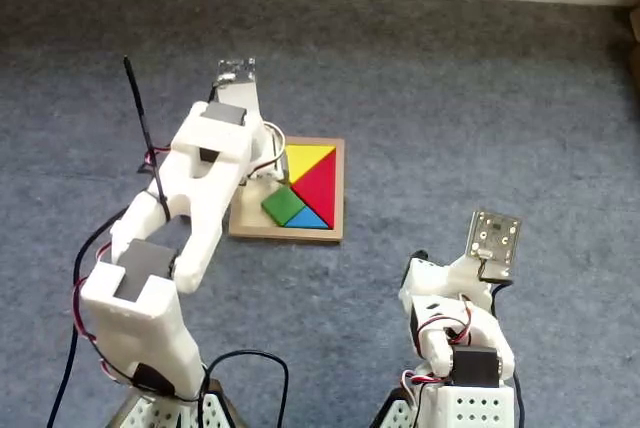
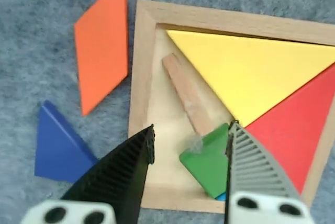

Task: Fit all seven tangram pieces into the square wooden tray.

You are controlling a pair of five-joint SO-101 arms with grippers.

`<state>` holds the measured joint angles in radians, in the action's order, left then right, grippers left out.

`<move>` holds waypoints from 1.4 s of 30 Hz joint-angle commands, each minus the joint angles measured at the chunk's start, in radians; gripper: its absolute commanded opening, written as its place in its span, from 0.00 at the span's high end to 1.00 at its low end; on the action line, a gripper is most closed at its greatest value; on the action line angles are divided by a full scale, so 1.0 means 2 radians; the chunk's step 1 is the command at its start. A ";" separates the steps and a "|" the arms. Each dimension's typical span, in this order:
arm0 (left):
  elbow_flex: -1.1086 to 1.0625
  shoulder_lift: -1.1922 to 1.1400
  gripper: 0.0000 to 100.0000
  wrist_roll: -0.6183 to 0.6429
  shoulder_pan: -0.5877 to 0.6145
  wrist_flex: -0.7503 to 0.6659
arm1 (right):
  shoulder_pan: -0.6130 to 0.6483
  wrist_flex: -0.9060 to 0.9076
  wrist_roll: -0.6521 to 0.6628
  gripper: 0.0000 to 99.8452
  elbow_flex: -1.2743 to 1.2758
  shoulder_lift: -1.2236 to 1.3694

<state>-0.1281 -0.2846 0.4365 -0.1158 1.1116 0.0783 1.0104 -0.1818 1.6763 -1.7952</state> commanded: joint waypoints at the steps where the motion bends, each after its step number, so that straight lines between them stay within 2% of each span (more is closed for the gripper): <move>1: 0.010 0.044 0.77 0.005 0.015 0.004 | -0.006 0.003 -0.005 0.78 0.064 0.003; 6: 0.011 0.054 0.76 0.005 0.045 0.003 | -0.006 0.003 -0.005 0.78 0.063 0.003; 10: 0.009 0.053 0.76 0.002 0.047 -0.020 | -0.006 0.003 -0.005 0.78 0.063 0.003; 13: 0.006 0.052 0.76 -0.023 0.046 -0.020 | -0.006 0.003 -0.005 0.78 0.063 0.003; 27: -0.037 0.052 0.77 -0.027 0.082 -0.018 | -0.007 0.003 -0.005 0.78 0.063 0.003; 42: -0.035 0.039 0.77 -0.028 0.079 -0.041 | -0.007 0.003 -0.005 0.78 0.063 0.003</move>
<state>-0.2094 -0.2294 0.3890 0.0361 1.0579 0.0752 1.0104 -0.1818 1.6763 -1.7952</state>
